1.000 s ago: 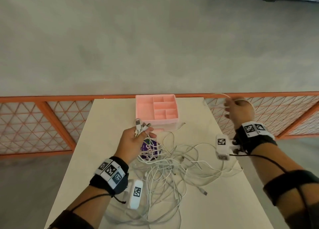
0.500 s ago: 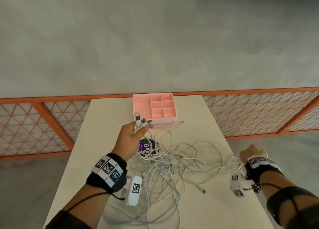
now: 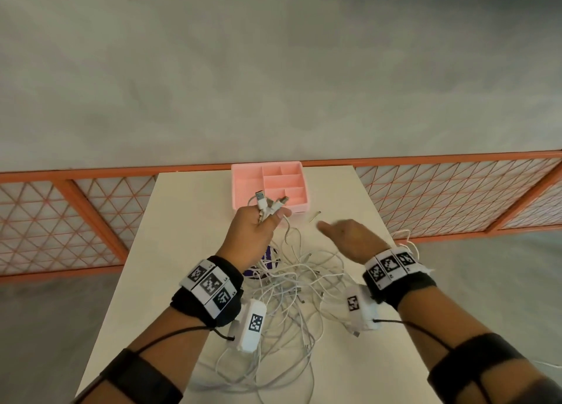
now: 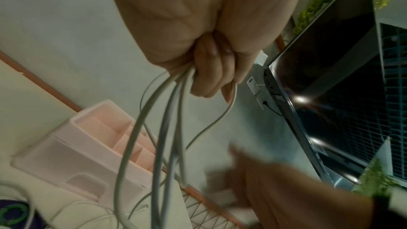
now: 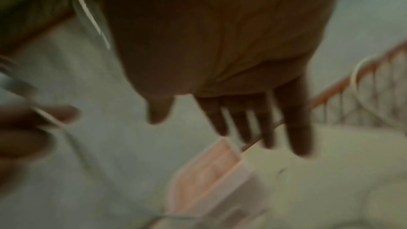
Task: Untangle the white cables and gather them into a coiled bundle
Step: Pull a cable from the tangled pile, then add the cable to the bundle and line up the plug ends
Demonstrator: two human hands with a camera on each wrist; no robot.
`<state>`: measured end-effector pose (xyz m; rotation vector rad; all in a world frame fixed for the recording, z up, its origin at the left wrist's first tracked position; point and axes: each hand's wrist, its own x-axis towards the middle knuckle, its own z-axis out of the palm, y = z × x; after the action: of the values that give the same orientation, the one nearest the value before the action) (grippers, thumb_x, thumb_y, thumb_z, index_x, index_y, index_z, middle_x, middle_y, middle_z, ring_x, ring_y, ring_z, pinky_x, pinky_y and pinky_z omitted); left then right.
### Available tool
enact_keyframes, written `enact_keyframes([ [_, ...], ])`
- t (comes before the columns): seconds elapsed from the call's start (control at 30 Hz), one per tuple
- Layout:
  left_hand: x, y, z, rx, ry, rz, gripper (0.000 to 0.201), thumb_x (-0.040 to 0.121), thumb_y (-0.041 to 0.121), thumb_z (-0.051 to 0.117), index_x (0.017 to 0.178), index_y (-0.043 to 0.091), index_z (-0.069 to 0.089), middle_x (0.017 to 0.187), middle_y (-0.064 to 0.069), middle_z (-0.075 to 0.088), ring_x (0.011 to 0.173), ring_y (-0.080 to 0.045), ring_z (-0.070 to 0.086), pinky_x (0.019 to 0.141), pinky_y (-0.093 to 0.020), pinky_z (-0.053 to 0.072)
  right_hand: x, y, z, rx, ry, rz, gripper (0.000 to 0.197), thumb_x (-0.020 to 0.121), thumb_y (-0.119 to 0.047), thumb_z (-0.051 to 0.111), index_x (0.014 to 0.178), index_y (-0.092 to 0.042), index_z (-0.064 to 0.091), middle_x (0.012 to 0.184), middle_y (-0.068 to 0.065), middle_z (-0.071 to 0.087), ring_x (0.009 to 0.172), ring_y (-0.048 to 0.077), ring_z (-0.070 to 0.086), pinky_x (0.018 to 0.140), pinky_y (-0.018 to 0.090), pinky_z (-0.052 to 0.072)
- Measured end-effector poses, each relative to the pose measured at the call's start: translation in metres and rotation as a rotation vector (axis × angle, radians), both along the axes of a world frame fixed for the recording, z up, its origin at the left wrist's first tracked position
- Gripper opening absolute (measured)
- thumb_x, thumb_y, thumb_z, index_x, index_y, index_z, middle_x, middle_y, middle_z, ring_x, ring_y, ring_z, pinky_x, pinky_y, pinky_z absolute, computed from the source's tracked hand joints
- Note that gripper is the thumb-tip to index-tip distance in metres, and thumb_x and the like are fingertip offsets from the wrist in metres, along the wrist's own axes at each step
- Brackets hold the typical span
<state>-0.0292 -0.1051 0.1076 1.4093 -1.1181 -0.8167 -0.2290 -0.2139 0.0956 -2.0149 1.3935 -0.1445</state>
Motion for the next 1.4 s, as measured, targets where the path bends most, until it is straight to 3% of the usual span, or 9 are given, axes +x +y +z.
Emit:
enact_keyframes([
  [0.1, -0.006, -0.002, 0.008, -0.024, -0.119, 0.033, 0.031, 0.095, 0.017, 0.066, 0.068, 0.033, 0.068, 0.043, 0.019, 0.051, 0.043, 0.003, 0.043, 0.049, -0.015, 0.032, 0.042, 0.035, 0.025, 0.218, -0.548, 0.19, 0.036, 0.097, -0.047, 0.053, 0.123, -0.023, 0.06, 0.112, -0.02, 0.066, 0.102, -0.007, 0.059, 0.091, 0.014, 0.045],
  [0.27, 0.006, 0.002, 0.005, -0.018, -0.006, 0.112, 0.024, 0.096, 0.019, 0.065, 0.073, 0.016, 0.071, 0.037, 0.013, 0.044, 0.035, -0.001, 0.036, 0.042, -0.018, 0.027, 0.051, 0.037, 0.016, 0.344, -0.732, 0.112, 0.017, 0.096, -0.013, 0.061, 0.102, 0.002, 0.067, 0.065, 0.004, 0.059, 0.063, 0.022, 0.064, 0.069, 0.033, 0.052],
  [0.5, 0.023, 0.015, -0.004, 0.007, 0.206, 0.188, 0.033, 0.102, 0.023, 0.055, 0.082, 0.002, 0.071, 0.047, 0.005, 0.03, 0.04, -0.012, 0.02, 0.043, -0.021, 0.017, -0.028, -0.033, 0.0, 0.273, -1.147, -0.786, 0.011, 0.097, -0.009, 0.05, 0.098, -0.007, 0.062, 0.056, 0.001, 0.045, 0.051, 0.018, 0.05, 0.066, 0.04, 0.057],
  [0.6, 0.023, 0.016, -0.007, -0.002, 0.27, 0.197, 0.034, 0.103, 0.025, 0.053, 0.082, 0.004, 0.07, 0.049, 0.005, 0.027, 0.04, -0.011, 0.019, 0.042, -0.02, 0.018, -0.069, -0.054, -0.007, 0.19, -1.032, -0.907, 0.018, 0.095, -0.007, 0.048, 0.104, -0.006, 0.064, 0.064, 0.003, 0.05, 0.06, 0.021, 0.054, 0.07, 0.04, 0.055],
  [0.77, 0.004, 0.009, -0.005, -0.016, 0.38, 0.204, 0.035, 0.104, 0.028, 0.05, 0.082, 0.005, 0.064, 0.049, 0.008, 0.028, 0.041, -0.009, 0.019, 0.043, -0.019, 0.017, -0.086, -0.057, -0.025, -0.176, -0.196, -0.723, 0.046, 0.082, 0.001, 0.044, 0.121, -0.013, 0.063, 0.124, 0.01, 0.058, 0.109, 0.032, 0.059, 0.096, 0.049, 0.051],
  [0.87, -0.01, 0.001, -0.001, -0.004, 0.468, 0.189, 0.034, 0.103, 0.031, 0.051, 0.081, 0.007, 0.061, 0.051, 0.008, 0.028, 0.041, -0.009, 0.019, 0.042, -0.019, 0.017, -0.042, -0.017, -0.006, -0.349, -0.458, -0.451, 0.042, 0.091, -0.005, 0.049, 0.131, -0.015, 0.057, 0.135, 0.007, 0.054, 0.123, 0.023, 0.053, 0.107, 0.04, 0.043],
  [1.03, -0.023, -0.01, 0.019, -0.039, 0.684, 0.169, 0.033, 0.103, 0.033, 0.051, 0.081, 0.009, 0.058, 0.058, 0.004, 0.028, 0.044, -0.008, 0.022, 0.04, -0.022, 0.017, 0.042, 0.065, 0.017, 0.105, -0.604, 0.34, 0.038, 0.088, -0.036, 0.069, 0.123, -0.028, 0.057, 0.078, -0.007, 0.066, 0.068, 0.008, 0.062, 0.071, 0.028, 0.05],
  [1.17, 0.006, -0.004, 0.042, -0.157, 0.724, 0.24, 0.036, 0.103, 0.035, 0.05, 0.075, 0.013, 0.057, 0.057, 0.006, 0.03, 0.044, -0.006, 0.023, 0.039, -0.02, 0.02, 0.055, 0.067, -0.024, 0.021, -0.409, 0.331, 0.025, 0.091, -0.038, 0.066, 0.069, -0.031, 0.057, 0.057, -0.01, 0.057, 0.052, 0.003, 0.051, 0.058, 0.026, 0.042],
  [1.4, 0.093, 0.016, 0.062, -0.373, 0.775, 0.458, 0.038, 0.104, 0.04, 0.046, 0.075, 0.018, 0.056, 0.056, 0.007, 0.032, 0.044, -0.006, 0.021, 0.038, -0.02, 0.021, -0.043, 0.01, -0.089, -0.02, 0.106, 0.092, 0.046, 0.093, -0.051, 0.058, 0.061, -0.019, 0.052, 0.057, -0.002, 0.048, 0.057, 0.015, 0.047, 0.054, 0.027, 0.032],
])
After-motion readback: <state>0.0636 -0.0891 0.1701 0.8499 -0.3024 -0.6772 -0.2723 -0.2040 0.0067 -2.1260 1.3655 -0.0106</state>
